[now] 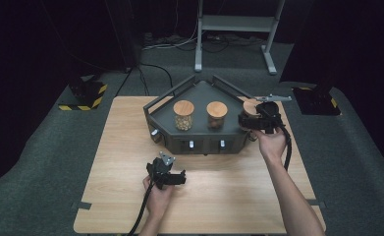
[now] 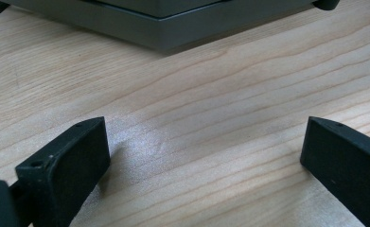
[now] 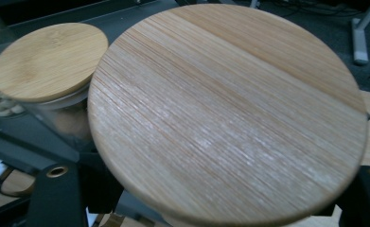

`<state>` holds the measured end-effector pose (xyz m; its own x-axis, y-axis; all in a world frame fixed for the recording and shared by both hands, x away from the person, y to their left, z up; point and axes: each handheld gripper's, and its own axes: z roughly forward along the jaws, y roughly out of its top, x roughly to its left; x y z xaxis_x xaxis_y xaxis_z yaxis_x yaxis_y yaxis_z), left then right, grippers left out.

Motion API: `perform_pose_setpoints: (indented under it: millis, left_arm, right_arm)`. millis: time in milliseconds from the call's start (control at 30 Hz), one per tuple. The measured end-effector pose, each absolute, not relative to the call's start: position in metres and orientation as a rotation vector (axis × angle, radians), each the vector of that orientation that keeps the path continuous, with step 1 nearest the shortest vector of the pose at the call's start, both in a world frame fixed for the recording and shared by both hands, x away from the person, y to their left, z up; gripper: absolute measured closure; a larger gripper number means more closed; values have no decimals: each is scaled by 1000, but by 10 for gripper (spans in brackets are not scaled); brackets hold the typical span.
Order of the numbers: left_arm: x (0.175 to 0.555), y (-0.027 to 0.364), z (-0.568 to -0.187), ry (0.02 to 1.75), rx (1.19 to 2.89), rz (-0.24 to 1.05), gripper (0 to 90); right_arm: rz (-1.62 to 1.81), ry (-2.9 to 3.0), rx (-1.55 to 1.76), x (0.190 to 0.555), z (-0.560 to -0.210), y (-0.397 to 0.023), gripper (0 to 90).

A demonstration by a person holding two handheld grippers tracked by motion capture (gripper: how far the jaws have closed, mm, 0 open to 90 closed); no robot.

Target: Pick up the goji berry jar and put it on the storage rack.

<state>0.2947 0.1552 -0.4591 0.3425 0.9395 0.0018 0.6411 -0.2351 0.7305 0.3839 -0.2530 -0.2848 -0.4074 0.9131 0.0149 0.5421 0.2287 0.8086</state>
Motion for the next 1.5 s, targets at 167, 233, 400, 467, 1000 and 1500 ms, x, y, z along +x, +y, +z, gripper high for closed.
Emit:
perform_pose_setpoints:
  millis: [167, 233, 400, 467, 1000, 1500]
  left_arm:
    - [295, 155, -459, 1377, 1972, 599, 21]
    - [295, 155, -459, 1377, 1972, 601, 21]
    - [295, 155, -459, 1377, 1973, 602, 21]
    - [295, 155, -459, 1378, 1973, 603, 21]
    - [294, 154, -459, 1380, 1972, 605, 22]
    - [294, 154, -459, 1381, 1970, 604, 22]
  right_arm:
    - [1034, 2022, 1332, 392, -286, -244, 252]
    - [1011, 2019, 1320, 395, -288, -238, 253]
    - [994, 2029, 1317, 404, -291, -228, 253]
    - [984, 2036, 1313, 407, -291, -225, 253]
    - [982, 2064, 1325, 425, -302, -218, 253]
    - [971, 2105, 1322, 431, -308, -219, 252]
